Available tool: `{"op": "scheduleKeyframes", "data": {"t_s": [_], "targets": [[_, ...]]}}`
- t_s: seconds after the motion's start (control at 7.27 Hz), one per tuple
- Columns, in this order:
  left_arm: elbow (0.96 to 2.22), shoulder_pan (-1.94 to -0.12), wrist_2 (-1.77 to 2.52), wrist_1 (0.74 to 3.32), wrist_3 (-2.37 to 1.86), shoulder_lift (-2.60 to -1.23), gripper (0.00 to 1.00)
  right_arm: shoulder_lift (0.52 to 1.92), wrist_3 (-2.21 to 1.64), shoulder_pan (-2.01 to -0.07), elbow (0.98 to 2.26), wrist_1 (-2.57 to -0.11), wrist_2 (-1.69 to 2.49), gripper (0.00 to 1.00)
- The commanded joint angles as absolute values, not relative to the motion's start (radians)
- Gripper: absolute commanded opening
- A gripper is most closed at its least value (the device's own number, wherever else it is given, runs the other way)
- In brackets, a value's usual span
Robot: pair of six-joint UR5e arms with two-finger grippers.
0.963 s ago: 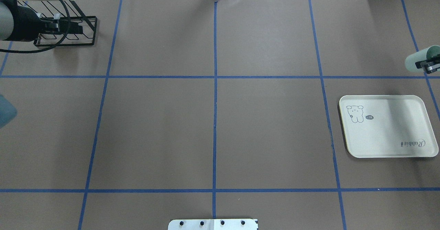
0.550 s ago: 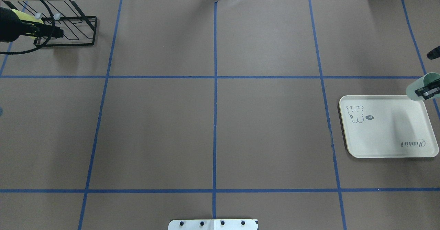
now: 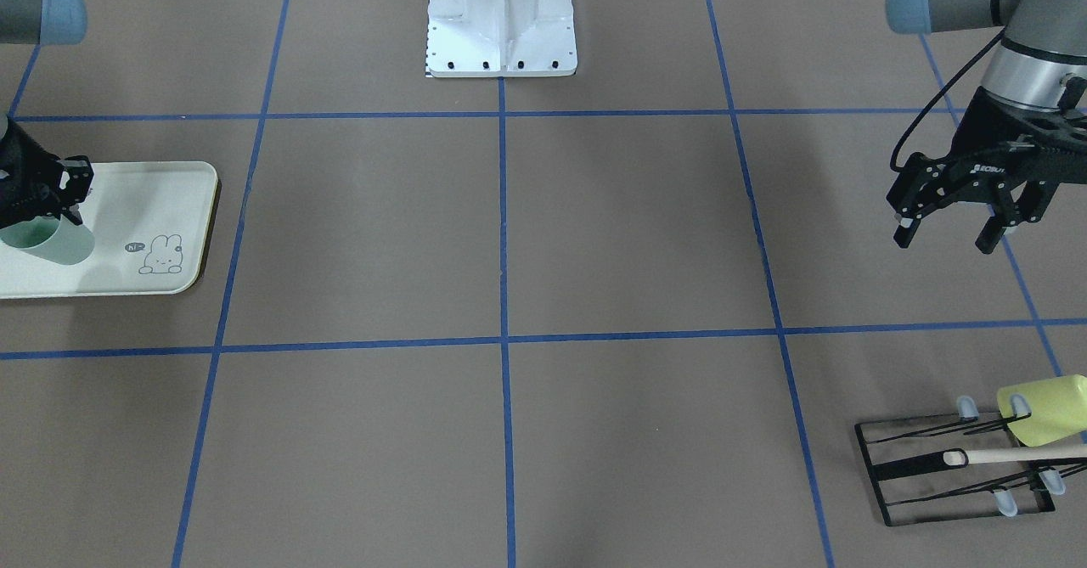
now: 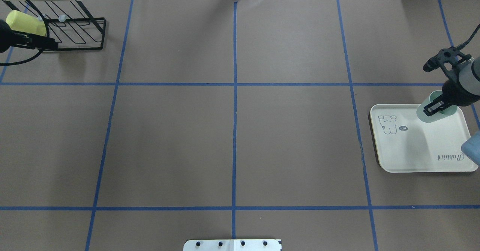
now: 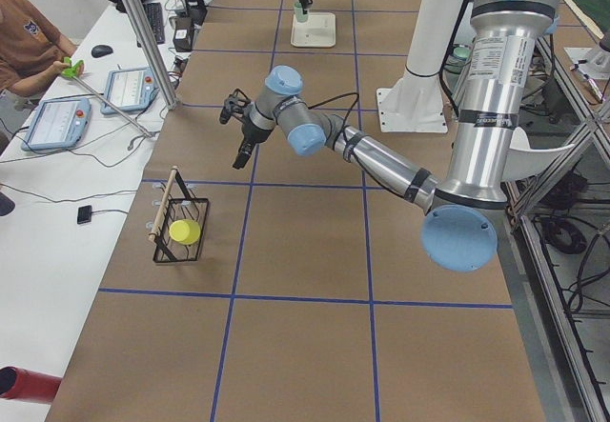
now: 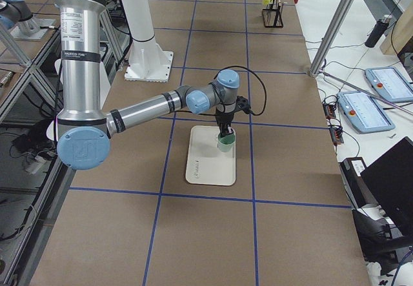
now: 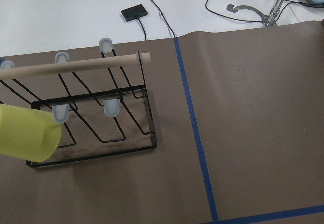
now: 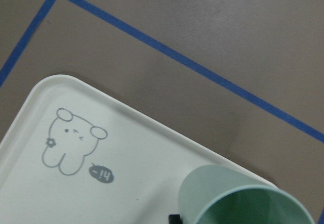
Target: Left arm grabs green cup and hands to right arm on tray
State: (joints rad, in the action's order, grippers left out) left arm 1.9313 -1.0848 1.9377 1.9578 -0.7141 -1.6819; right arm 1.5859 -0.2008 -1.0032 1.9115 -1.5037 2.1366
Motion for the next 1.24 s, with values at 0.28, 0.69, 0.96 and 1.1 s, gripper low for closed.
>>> {"op": "scheduleKeyframes", "data": {"t_s": [0.28,0.69,0.96,1.1], "targets": [[1.940,-1.124,1.990,1.862,-0.591,-1.643,1.00,1.585,-0.199,-0.939,1.892,-1.542,2.126,0.00],[1.940,-1.123,1.990,1.862,-0.591,-1.641,1.00,1.585,-0.198,-0.928,1.871,-1.542,2.123,0.00],[1.940,-1.123,1.990,1.862,-0.591,-1.641,1.00,1.585,-0.195,-0.922,1.859,-1.534,2.123,0.79],[1.940,-1.124,1.990,1.862,-0.591,-1.643,1.00,1.583,-0.196,-0.925,1.870,-1.537,2.126,1.00]]}}
